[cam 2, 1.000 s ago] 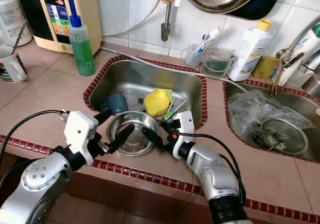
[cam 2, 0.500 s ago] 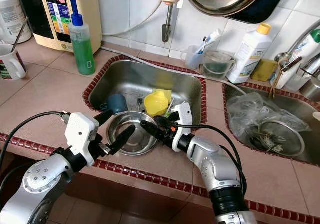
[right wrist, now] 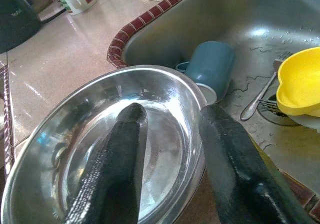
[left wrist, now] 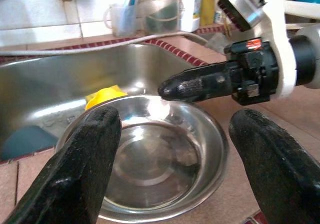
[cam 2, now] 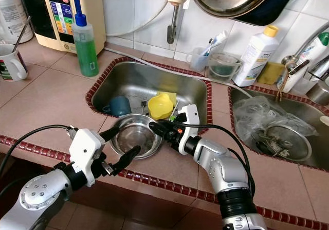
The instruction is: Kitchen organization
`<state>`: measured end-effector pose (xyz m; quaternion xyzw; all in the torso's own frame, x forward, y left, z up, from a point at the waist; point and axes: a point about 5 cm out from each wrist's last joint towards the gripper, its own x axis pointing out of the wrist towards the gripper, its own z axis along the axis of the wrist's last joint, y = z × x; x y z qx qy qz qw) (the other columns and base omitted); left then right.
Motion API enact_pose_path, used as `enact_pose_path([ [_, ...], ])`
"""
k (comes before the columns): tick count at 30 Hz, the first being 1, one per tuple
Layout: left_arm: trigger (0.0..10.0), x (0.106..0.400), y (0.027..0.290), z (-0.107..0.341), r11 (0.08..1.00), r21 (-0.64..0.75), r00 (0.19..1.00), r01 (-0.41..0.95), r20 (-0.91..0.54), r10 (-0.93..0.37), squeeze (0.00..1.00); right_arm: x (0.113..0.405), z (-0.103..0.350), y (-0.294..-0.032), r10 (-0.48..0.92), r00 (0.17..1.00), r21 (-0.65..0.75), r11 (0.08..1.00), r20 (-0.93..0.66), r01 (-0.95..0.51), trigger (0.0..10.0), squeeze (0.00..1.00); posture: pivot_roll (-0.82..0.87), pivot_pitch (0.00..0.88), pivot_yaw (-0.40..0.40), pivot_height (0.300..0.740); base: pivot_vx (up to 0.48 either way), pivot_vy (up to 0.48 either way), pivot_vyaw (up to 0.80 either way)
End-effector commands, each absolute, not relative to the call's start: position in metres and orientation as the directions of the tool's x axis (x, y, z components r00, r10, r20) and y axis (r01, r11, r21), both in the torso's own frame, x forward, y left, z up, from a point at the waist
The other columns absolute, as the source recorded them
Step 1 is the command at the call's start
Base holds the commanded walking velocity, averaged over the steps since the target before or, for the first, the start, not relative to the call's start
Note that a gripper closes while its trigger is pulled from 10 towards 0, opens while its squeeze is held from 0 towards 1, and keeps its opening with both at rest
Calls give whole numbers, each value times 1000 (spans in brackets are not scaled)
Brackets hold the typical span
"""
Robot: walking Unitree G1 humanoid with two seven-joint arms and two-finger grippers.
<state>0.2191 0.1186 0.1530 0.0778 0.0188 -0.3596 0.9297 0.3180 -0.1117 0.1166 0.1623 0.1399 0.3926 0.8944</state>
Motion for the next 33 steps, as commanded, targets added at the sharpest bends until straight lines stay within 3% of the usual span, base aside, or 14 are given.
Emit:
enact_pose_path([
  [1,10000,218,114,158,713,133,724,689,-80,-685,0,321,120,-118,735,669,411,648,-114,-641,0,0,38,43,-126,740,0,0,0],
  [31,10000,223,114,164,715,141,727,685,-65,-684,0,323,130,-136,697,714,433,665,-68,-608,0,0,12,87,-119,740,0,0,0],
  [32,10000,223,114,164,716,140,728,684,-64,-683,0,323,130,-136,699,712,440,660,-64,-609,4431,1000,11,88,-118,740,0,0,0],
  [33,10000,223,114,164,716,140,728,684,-64,-683,0,322,130,-136,701,710,444,658,-65,-608,4431,1000,11,88,-118,740,0,0,0],
])
